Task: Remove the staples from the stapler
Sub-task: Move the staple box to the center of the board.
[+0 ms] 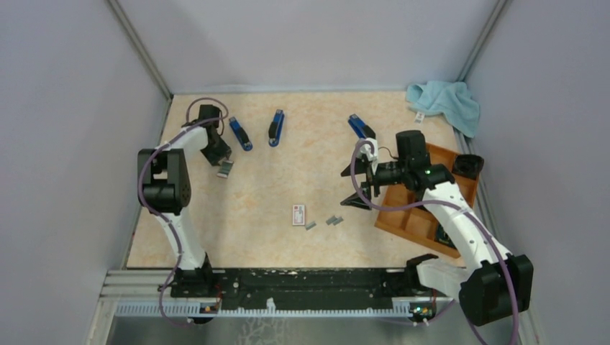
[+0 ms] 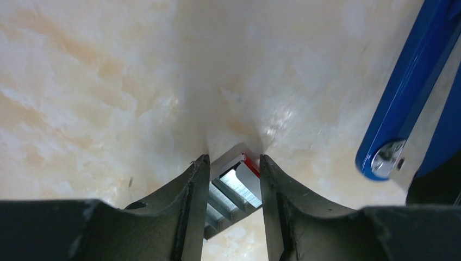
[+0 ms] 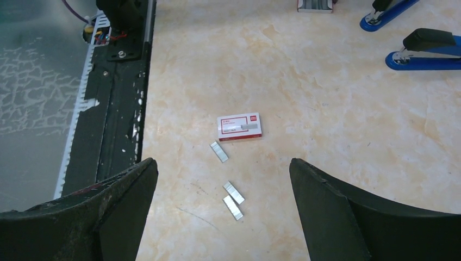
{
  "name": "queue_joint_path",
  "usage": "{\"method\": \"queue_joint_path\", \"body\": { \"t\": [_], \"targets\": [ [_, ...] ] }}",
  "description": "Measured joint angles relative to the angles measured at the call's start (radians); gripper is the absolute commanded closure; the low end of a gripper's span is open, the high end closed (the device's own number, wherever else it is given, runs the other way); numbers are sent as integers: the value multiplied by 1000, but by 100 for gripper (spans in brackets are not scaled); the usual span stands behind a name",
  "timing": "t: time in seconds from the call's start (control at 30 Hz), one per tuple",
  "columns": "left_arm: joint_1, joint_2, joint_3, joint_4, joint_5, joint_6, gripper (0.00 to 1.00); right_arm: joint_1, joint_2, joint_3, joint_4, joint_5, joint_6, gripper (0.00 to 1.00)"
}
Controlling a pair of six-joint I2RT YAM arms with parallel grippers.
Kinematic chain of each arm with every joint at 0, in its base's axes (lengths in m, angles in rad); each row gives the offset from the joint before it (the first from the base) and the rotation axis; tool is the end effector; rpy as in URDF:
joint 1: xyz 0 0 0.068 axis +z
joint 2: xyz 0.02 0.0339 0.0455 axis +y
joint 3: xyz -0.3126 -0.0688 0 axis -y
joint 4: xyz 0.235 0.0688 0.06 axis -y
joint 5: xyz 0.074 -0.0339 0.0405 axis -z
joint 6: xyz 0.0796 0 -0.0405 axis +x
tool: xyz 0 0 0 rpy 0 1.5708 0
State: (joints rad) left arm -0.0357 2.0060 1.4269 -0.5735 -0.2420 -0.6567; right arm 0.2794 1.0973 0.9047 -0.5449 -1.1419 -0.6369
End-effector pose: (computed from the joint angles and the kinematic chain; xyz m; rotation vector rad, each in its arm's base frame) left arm 0.4431 0.0033 0.1803 -0.8801 2.5176 0.1130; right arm 0.1712 0.1244 0.3336 -1.3428 1.4852 1.0658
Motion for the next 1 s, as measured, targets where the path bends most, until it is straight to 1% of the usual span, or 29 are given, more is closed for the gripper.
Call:
{"method": "queue_joint_path", "body": {
  "t": [0.17,0.27,0.33,0.43,0.53,0.63,0.73,0.77,0.87,1.0],
  "targets": [
    [2,-91,-129,32,63,-5,55,5,-11,0,-2,0,-1,8],
    [-2,-151,-215,65,103,-6,57,8,-18,0,-3,-3,-3,8],
    [-8,-197,-281,100,132,-10,58,9,-23,0,-3,-3,-5,8],
    [-32,-240,-341,135,156,-10,59,9,-32,0,-3,-4,-8,8],
    [-90,-275,-388,154,167,-10,59,9,-40,0,-3,-6,-8,8],
    [-175,-297,-414,158,167,-11,59,9,-46,0,-3,-10,-9,8],
    [-259,-311,-430,156,168,-16,66,9,-53,0,-3,-11,-10,8],
    [-289,-314,-434,154,169,-20,67,9,-54,0,-4,-11,-10,8],
    [-367,-324,-445,149,166,-22,65,10,-58,0,-4,-12,-10,8],
    [-466,-377,-446,120,111,-13,59,11,-64,0,-4,-15,-10,8]
  ]
}}
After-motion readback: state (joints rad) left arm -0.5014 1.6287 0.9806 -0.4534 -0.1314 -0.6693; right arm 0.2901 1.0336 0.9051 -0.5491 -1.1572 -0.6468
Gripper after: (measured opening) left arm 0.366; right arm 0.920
